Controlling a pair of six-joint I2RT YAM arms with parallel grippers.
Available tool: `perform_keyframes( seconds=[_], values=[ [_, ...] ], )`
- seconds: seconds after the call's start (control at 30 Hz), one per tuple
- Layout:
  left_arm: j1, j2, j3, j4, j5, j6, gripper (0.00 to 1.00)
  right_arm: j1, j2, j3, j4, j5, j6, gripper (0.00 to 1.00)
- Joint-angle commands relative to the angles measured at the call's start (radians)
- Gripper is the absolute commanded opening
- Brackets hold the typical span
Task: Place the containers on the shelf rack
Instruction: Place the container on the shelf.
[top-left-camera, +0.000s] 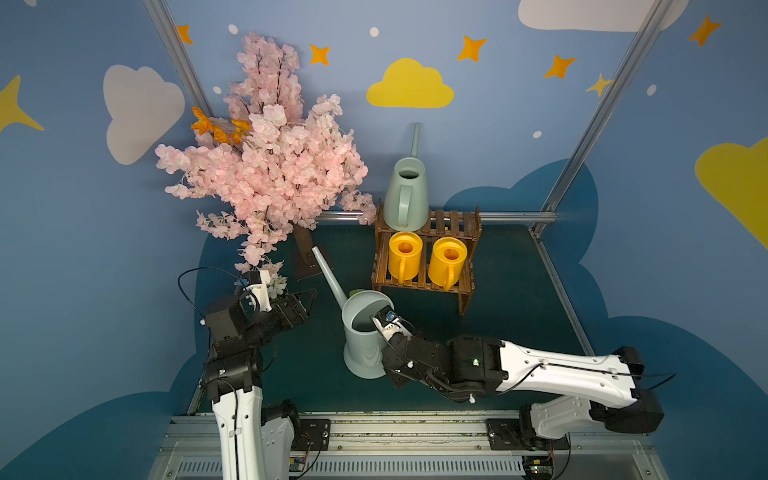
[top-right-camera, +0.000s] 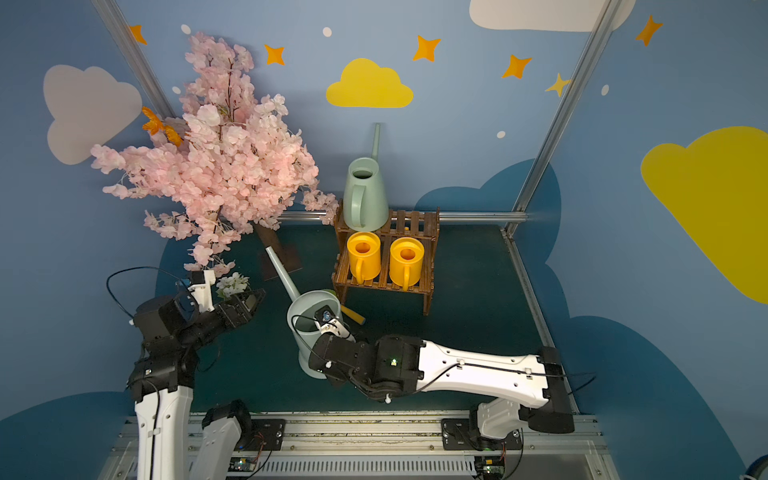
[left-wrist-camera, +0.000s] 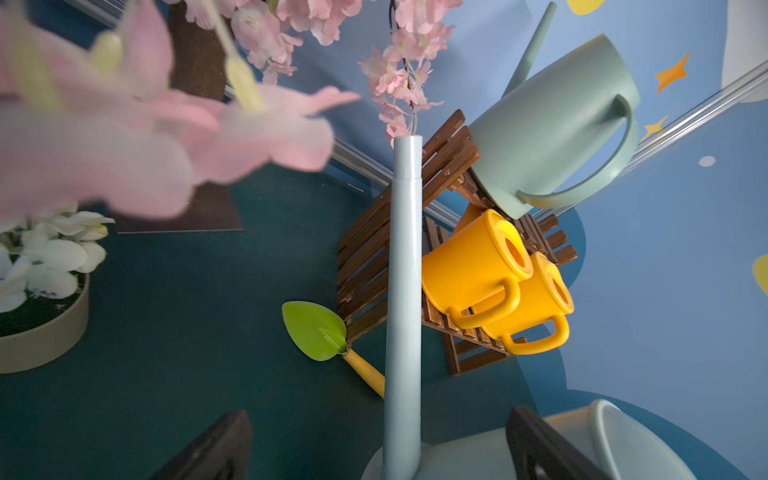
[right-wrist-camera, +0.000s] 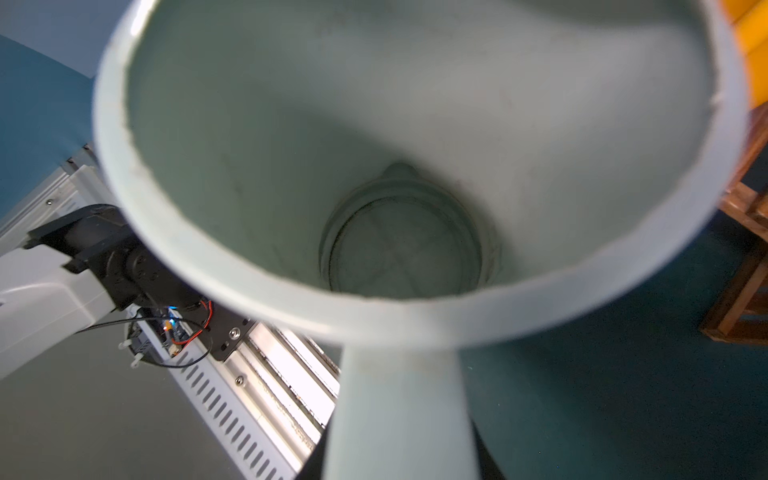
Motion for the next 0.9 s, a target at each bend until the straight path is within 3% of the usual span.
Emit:
perform_keyframes(
  seconds=[0.0,0.23,0.37,0.53,0.73,0.87],
  values=[
    [-0.008,-0.025,0.006,-0.001,0.089,-0.051,1.0,0.026,-0.087,0.023,-0.015,0.037,-0.033,0.0],
    [-0.019,-0.047,-0.009,0.003,0.108,-0.07,1.0,0.066,-0.209,0.094,-0.064,0.144,-0.109,0.0],
    [-0.021,-0.047,-0.035,0.056,0.158,-0.091,1.0,0.073,-0.264,0.124,0.005,0.2,-0.202,0.0],
    [-0.059,-0.053,-0.054,0.151,0.225,-0.096,1.0,0.062,-0.225,0.276,0.025,0.285,-0.345,0.0],
    [-0.163,-0.043,-0.05,0.227,0.216,-0.043,1.0,-0.068,-0.128,0.489,0.029,0.31,-0.456,0.0],
    [-0.314,-0.007,-0.04,0.244,0.117,0.034,1.0,-0.181,-0.088,0.598,0.036,0.314,-0.492,0.0]
  ],
)
